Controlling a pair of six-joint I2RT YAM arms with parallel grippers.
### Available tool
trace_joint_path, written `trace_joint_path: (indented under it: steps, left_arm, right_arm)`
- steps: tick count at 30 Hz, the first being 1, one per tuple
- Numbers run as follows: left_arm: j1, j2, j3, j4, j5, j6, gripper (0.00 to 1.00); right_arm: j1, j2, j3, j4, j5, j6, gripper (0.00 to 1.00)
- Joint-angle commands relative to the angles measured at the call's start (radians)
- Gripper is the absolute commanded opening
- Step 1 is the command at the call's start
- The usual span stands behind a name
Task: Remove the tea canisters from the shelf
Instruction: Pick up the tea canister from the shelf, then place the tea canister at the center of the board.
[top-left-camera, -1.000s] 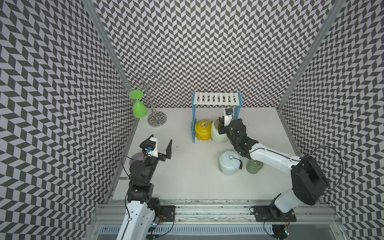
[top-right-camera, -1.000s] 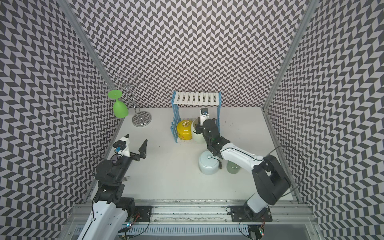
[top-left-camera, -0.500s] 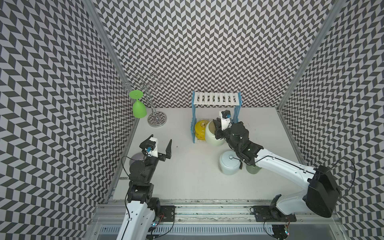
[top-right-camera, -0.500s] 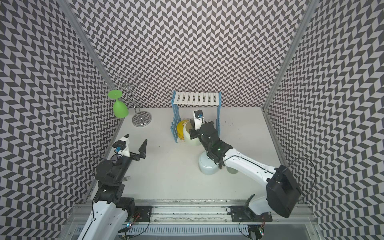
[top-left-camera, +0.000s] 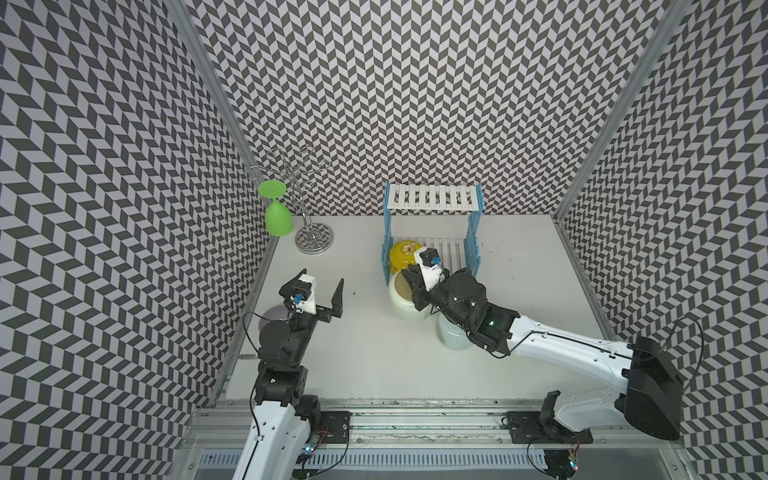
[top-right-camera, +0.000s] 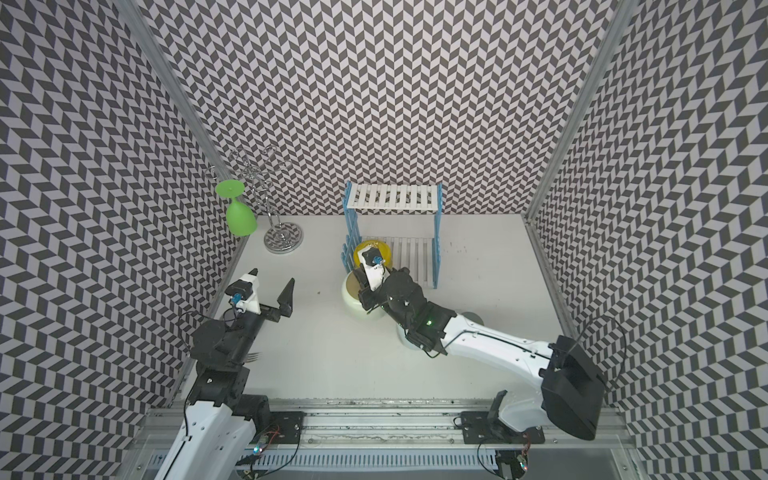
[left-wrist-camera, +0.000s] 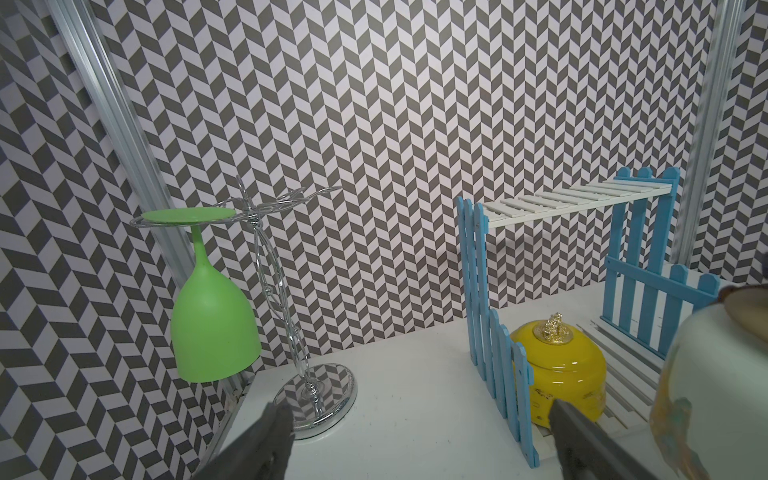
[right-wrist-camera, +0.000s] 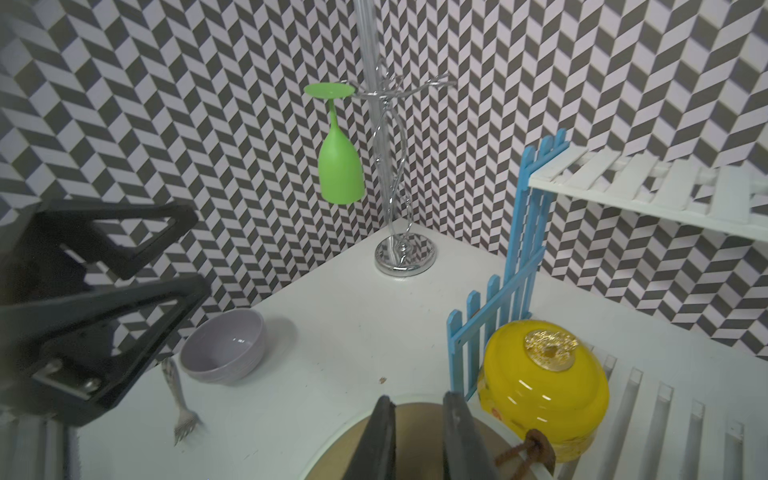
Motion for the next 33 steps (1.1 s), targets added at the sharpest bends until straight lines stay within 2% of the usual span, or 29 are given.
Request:
trace_joint_path:
  steps: [1, 7, 15, 33]
  left_arm:
    - [0.002, 0.001, 0.003, 0.016, 0.018, -0.002, 1.0]
    - [-0.005, -0.002, -0.011, 0.03, 0.002, 0.016, 1.0]
    - [-0.008, -0.007, -0.01, 0.028, 0.008, 0.017, 1.0]
    - [0.003, -0.003, 0.01, 0.004, 0.025, 0.0, 0.99]
  right_arm:
    - [0.026, -0.017, 0.008, 0.247, -0.03, -0.007, 0.0]
    - [0.035, 0.033, -0.017, 0.264, -0.112, -0.005, 0.0]
    - [0.036, 0.1, -0.073, 0.349, -0.152, -0.022, 0.0]
    - [0.032, 0.246, -0.118, 0.478, -0.131, -0.082, 0.0]
